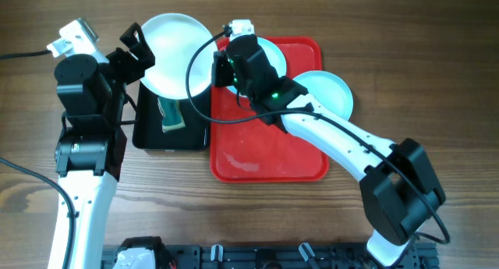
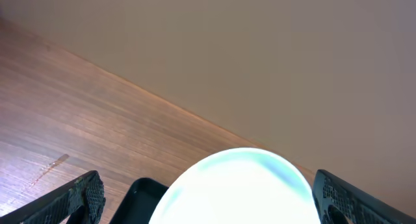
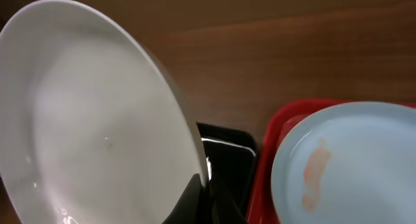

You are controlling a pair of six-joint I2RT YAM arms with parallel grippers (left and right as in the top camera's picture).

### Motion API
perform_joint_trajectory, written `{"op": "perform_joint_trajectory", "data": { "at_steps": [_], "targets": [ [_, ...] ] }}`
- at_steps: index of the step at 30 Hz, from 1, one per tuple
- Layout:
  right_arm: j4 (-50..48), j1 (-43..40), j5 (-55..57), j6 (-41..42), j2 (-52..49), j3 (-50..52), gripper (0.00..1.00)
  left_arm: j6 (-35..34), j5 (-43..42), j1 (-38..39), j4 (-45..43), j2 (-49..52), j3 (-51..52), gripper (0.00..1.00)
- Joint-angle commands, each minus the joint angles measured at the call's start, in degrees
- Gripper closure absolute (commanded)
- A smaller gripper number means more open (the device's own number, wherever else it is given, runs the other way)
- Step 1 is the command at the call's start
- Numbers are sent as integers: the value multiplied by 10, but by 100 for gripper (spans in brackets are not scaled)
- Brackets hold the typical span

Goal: Clean dirty plates on tray and stack at the side
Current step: 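Carry the white plate left over the black tray with right gripper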

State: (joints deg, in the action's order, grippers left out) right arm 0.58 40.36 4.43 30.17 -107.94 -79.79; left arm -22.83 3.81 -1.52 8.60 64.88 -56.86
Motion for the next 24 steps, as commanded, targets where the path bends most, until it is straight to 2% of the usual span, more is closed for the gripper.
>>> {"op": "perform_joint_trajectory", "data": {
  "at_steps": [1,12,19,24],
  "targets": [
    [-19,1,53,-50,-23,-16,96,1,8,-3,15,0,-6,0],
    [-60,39,132,-153,-33,-16,96,1,8,-3,80,0,-6,0],
    [-90,45,153,-218,-49,-16,96,1,8,-3,164,0,-6,0],
    [-137,46,179,-295,-51,-16,96,1,8,-3,220,0,-6,0]
  ]
}}
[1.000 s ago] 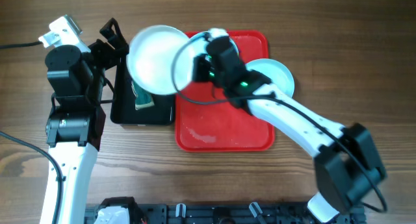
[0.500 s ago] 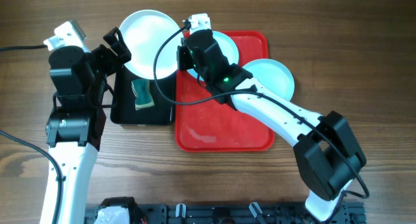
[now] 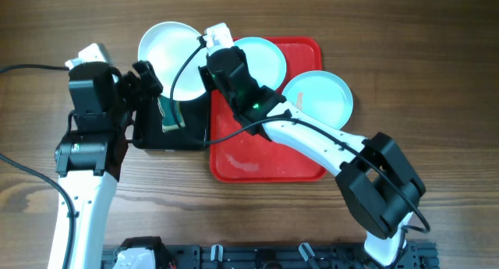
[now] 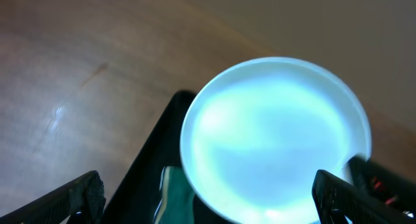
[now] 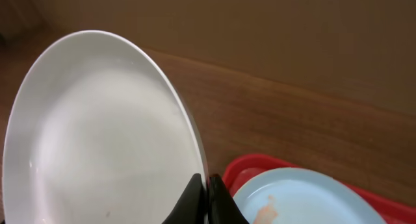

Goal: Clean dirty plates on tray and stack at the side
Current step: 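Carry the white plate left over the black tray with right gripper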

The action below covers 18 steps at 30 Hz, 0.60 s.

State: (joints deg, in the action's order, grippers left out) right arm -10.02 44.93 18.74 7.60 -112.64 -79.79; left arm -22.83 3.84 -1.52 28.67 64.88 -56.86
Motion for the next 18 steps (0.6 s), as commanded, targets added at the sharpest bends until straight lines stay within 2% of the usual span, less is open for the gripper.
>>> {"op": "perform_joint_trajectory", "data": {
  "at_steps": [1,5,13,18],
  "targets": [
    [-43,0,36,-91,-4,-16,96,1,8,-3,27,0,-6,0],
    [-87,0,36,-176,-4,-16,96,1,8,-3,38,0,-6,0],
    [-130,1,22,-262,-4,-16,96,1,8,-3,38,0,-6,0],
    [-160,2,-18,-369,-4,-16,96,1,8,-3,38,0,-6,0]
  ]
}}
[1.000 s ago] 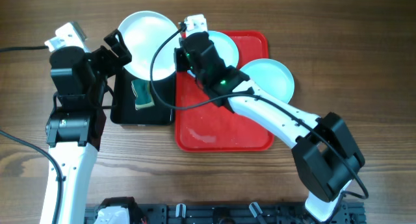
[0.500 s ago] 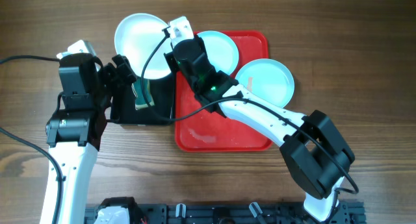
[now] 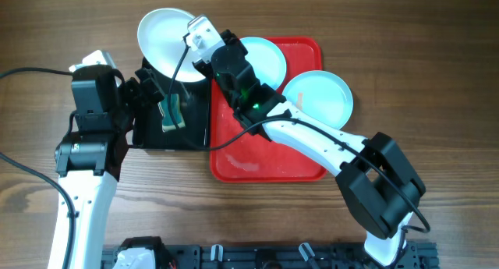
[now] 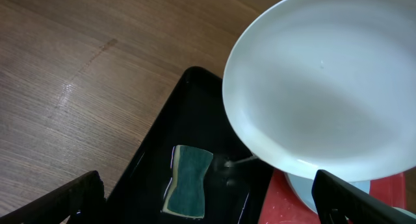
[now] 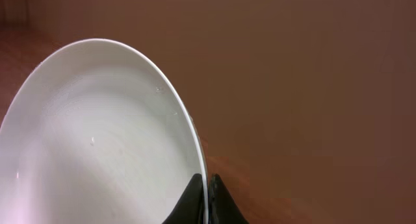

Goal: Clean dirty plates on tray and stack at the side
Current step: 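Carry the white plate left over the black tray with right gripper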

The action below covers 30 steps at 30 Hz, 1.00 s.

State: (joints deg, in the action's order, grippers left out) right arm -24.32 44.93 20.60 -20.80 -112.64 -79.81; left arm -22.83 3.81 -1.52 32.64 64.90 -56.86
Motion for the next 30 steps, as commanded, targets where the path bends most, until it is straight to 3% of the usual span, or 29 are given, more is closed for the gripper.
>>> {"op": "perform_joint_trajectory", "data": {
  "at_steps": [1,7,30],
  "targets": [
    [-22,2,-47,-104,-4,-16,95,1,8,-3,-2,0,-6,0],
    [-59,2,-57,-185,-4,-16,96,1,8,-3,-2,0,-6,0],
    [-50,11,-90,-212,-4,-16,96,1,8,-3,-2,0,-6,0]
  ]
}}
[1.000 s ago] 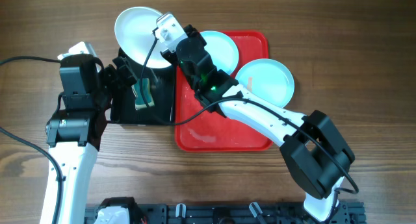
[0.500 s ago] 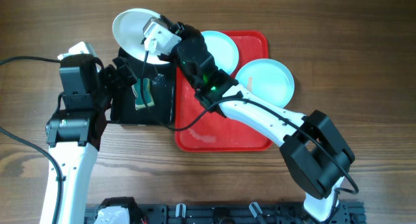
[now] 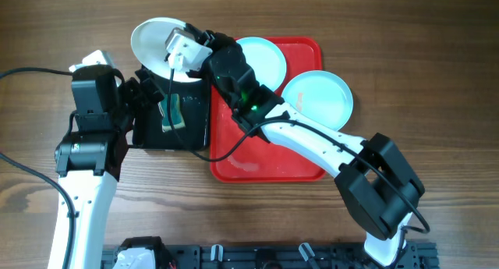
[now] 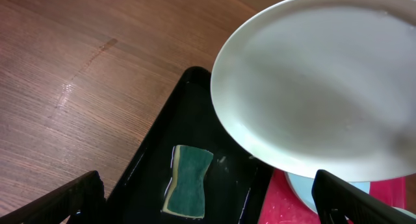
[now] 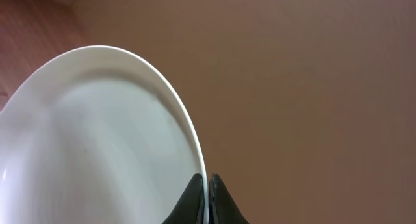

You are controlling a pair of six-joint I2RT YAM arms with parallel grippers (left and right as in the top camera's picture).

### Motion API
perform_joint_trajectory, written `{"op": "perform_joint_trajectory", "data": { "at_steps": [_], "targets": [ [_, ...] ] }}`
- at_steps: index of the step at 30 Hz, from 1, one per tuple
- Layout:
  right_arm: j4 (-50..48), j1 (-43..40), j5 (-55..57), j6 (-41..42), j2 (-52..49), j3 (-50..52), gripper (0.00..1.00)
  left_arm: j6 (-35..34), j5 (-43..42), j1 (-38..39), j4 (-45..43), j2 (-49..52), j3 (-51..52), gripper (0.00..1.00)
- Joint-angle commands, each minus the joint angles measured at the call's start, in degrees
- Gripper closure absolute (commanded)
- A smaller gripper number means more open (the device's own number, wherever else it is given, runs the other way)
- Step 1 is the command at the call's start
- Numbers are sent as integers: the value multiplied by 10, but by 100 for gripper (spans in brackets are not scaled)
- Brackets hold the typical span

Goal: Clean dirty plates on tray and stack at the side
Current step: 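Carry the white plate left over the black tray with right gripper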

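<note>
My right gripper [image 5: 206,178] is shut on the rim of a white plate [image 3: 153,38], holding it tilted above the back of the black tray [image 3: 148,132]; the plate [image 5: 97,139] fills the right wrist view and the upper right of the left wrist view [image 4: 312,87]. My left gripper [image 4: 208,198] stands open over the black tray [image 4: 162,146], above a green sponge [image 4: 188,178], which also shows from overhead [image 3: 172,113]. A pale blue plate [image 3: 261,60] lies on the red tray [image 3: 265,148]. Another pale blue plate [image 3: 320,93] rests at the red tray's right edge.
A black cable [image 3: 23,54] runs over the table at the left. My right arm [image 3: 327,144] reaches across the red tray. The robot base [image 3: 265,257] sits along the front edge.
The right gripper has tipped the white plate further and carried it a little to the left. The left gripper holds the same place, open over the sponge.
At first my right gripper held the white plate over the back of the black tray, with the left gripper open beside it, facing the table. Then the left gripper faced down at the plate and tray. The plate has moved back and left, tilting more.
</note>
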State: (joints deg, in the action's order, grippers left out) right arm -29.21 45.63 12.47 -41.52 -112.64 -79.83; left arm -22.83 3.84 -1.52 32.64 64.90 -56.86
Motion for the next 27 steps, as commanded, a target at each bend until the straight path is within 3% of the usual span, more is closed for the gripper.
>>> {"op": "perform_joint_trajectory", "data": {
  "at_steps": [1,23,27],
  "targets": [
    [-1,5,-9,-5,-4,-15,96,1,8,-3,-2,0,-6,0],
    [-3,5,-5,0,-4,-15,95,1,8,-3,-2,0,-6,0],
    [25,-3,-5,181,-4,-15,96,1,8,-3,-2,0,-6,0]
  ]
}}
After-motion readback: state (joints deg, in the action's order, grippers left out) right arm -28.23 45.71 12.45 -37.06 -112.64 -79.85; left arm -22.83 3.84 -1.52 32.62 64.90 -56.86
